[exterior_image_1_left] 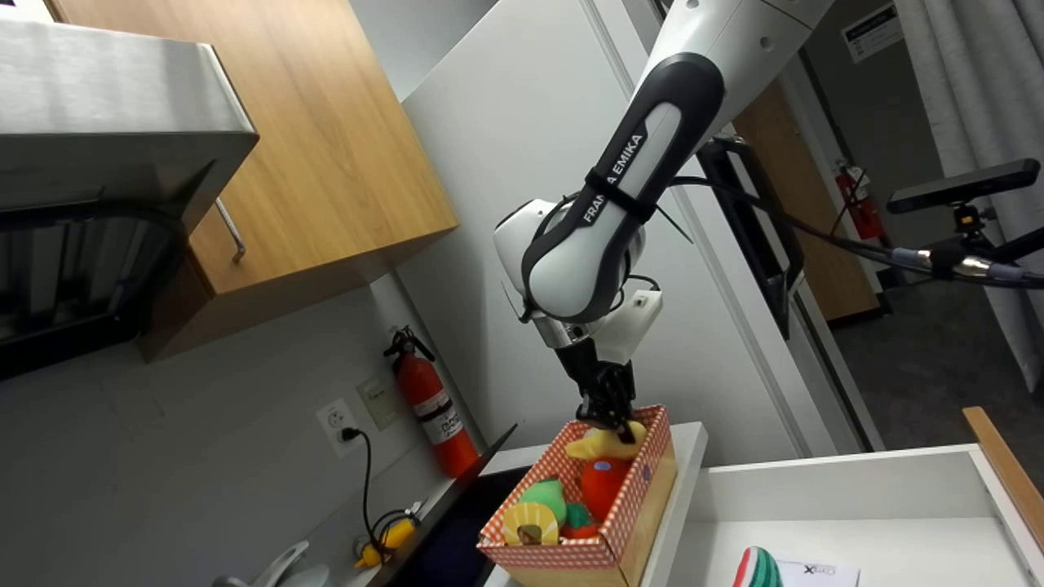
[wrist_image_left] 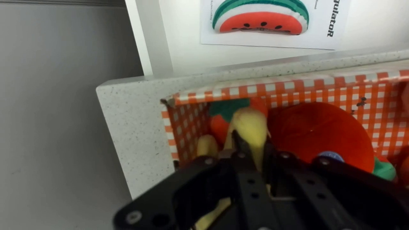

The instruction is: Put the watermelon, banana and big orange plush in the top drawer below the countertop

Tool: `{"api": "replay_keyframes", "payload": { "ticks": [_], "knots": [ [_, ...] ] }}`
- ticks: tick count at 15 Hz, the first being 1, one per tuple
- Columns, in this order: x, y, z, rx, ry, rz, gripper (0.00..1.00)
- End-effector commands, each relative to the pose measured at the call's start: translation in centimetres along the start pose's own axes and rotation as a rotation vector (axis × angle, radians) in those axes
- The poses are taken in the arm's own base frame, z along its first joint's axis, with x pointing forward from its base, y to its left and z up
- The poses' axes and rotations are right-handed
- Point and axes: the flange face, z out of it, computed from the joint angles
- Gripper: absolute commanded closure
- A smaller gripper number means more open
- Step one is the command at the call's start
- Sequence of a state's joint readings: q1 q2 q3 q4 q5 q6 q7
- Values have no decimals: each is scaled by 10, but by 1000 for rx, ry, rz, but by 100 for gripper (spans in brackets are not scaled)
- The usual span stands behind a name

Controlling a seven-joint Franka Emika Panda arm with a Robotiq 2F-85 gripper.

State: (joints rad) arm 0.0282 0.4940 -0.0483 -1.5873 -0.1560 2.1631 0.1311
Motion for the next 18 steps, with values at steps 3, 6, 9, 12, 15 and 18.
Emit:
{"api": "replay_keyframes", "payload": {
  "ticks": [3,6,9,12,15,18],
  "knots": [
    [-6,-13,-28,2,26,-8,98],
    [-16,-23,-49,9,59,-27,98],
    [-31,-32,-70,14,85,-42,98],
    [-58,-36,-83,17,95,-51,98],
    [-91,-36,-84,14,85,-49,98],
    [-126,-37,-75,14,71,-47,98]
  ]
}}
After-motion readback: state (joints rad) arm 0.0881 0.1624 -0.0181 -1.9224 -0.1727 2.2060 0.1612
